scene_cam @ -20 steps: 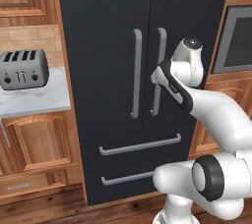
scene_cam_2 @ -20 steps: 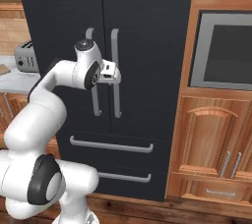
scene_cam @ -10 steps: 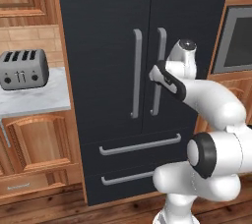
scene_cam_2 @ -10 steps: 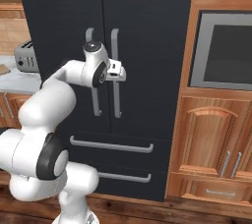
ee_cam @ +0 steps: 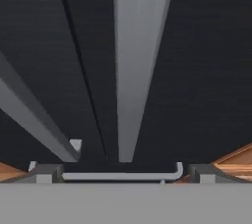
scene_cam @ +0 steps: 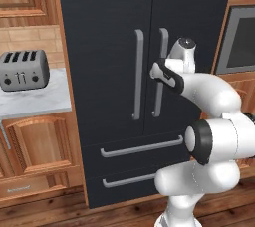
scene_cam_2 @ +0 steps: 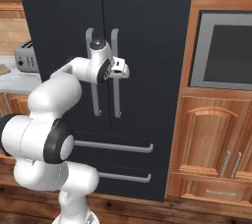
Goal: Retrieve a lemon from the fridge and place it on the cutting board with the fish.
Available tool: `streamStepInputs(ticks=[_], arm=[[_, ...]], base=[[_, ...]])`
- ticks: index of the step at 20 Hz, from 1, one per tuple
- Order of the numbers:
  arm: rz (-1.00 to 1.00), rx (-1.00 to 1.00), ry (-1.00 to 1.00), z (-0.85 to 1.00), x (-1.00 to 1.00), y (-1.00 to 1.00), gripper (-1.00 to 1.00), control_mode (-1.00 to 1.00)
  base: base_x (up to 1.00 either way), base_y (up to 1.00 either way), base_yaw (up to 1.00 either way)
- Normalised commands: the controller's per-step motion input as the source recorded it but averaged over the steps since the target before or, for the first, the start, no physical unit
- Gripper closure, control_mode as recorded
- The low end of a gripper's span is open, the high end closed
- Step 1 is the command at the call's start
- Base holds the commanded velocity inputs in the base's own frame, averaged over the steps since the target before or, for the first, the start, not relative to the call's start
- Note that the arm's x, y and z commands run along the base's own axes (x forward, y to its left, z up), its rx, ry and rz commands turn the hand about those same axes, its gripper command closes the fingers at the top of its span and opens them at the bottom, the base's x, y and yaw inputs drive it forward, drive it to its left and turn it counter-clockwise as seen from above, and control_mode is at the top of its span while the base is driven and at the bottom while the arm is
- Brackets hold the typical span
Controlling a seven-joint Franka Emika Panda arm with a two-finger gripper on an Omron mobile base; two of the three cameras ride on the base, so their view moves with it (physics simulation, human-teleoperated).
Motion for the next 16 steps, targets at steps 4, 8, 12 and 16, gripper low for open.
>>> streamStepInputs(ticks=[4,8,12,16], arm=[[0.0,0.0,-0.07,-0.13,0.31,0.0,-1.0,-1.0],[0.0,0.0,-0.11,-0.17,0.23,0.0,-1.0,-1.0],[0.0,0.0,-0.04,-0.06,0.26,0.0,-1.0,-1.0],[0.0,0.0,0.0,-0.01,0.36,0.0,-1.0,-1.0]], base=[[0.0,0.0,0.0],[0.0,0.0,0.0],[0.0,0.0,0.0],[0.0,0.0,0.0]])
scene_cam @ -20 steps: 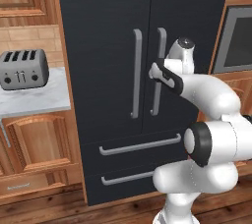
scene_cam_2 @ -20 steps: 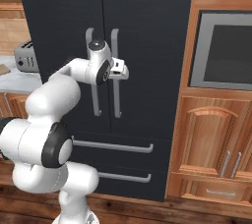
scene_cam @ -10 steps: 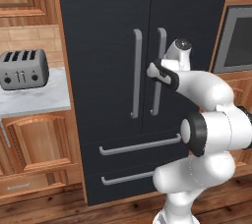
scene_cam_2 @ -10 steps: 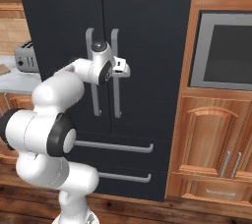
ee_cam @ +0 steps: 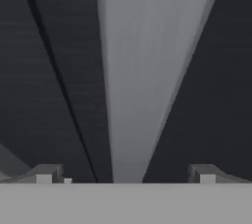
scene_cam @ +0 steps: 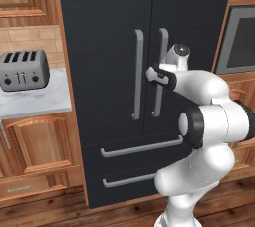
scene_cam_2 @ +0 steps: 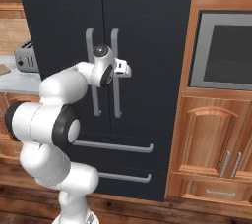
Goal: Retrieve a lemon from the fridge and place it on the cutting board with the fish.
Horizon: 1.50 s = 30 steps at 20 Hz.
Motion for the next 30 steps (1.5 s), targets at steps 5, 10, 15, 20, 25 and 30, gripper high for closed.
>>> streamStepInputs(ticks=[5,10,15,20,25,30], arm=[[0.0,0.0,0.0,-0.01,0.37,0.0,-1.0,-1.0],[0.0,0.0,-0.04,-0.11,0.35,0.0,-1.0,-1.0],[0.0,0.0,-0.08,-0.07,0.34,-0.01,-1.0,-1.0],[0.02,0.0,-0.08,-0.01,0.27,0.0,-1.0,-1.0],[0.02,0.0,-0.05,-0.02,0.33,0.0,1.0,-1.0],[0.0,0.0,0.0,0.01,-0.05,-0.03,1.0,-1.0]], base=[[0.0,0.0,0.0],[0.0,0.0,0.0],[0.0,0.0,0.0],[0.0,0.0,0.0],[0.0,0.0,0.0],[0.0,0.0,0.0]])
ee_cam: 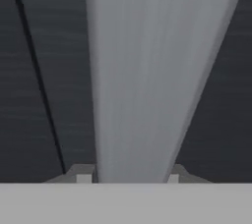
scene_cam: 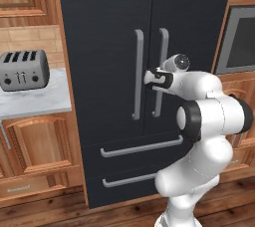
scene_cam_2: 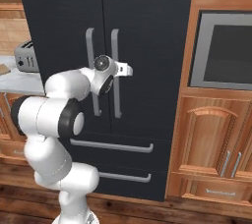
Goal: Retrieve a lemon from the fridge and place it on the cutting board with the fish.
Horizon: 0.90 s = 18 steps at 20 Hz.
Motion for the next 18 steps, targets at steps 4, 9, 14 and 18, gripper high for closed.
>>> streamStepInputs(ticks=[4,9,14,18], arm=[[0.0,0.01,0.01,0.13,-0.62,-0.19,1.0,-1.0],[0.0,0.08,0.0,0.24,-0.98,-0.61,1.0,-1.0],[0.0,0.12,0.12,0.27,-0.99,-0.87,1.0,-1.0],[0.0,0.16,0.26,0.21,-0.85,-1.0,1.0,-1.0]], base=[[0.0,0.0,0.0],[0.0,0.0,0.0],[0.0,0.0,0.0],[0.0,0.0,0.0]])
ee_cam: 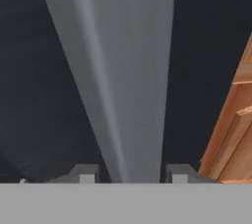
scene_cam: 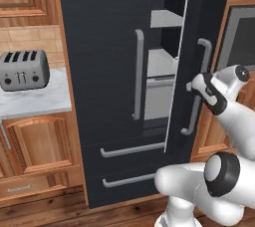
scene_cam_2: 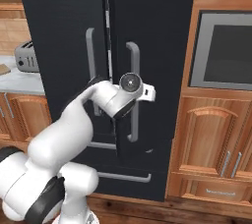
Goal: Retrieve a lemon from the fridge and place it on the cutting board with the fish.
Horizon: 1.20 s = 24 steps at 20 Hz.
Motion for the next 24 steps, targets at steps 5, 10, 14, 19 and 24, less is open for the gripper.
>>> streamStepInputs(ticks=[5,10,14,19,24], arm=[[0.0,0.15,0.28,0.09,-0.67,-1.0,1.0,-1.0],[-0.03,0.08,0.16,0.0,-0.64,-0.67,1.0,-1.0],[-0.01,0.0,0.01,0.0,-0.44,-0.14,-1.0,-1.0],[-0.01,-0.09,-0.02,0.12,-0.84,0.29,-1.0,-1.0],[-0.05,-0.45,0.04,0.49,-0.68,0.96,-1.0,-1.0]], base=[[0.0,0.0,0.0],[0.0,0.0,0.0],[0.0,0.0,0.0],[0.0,0.0,0.0],[0.0,0.0,0.0]])
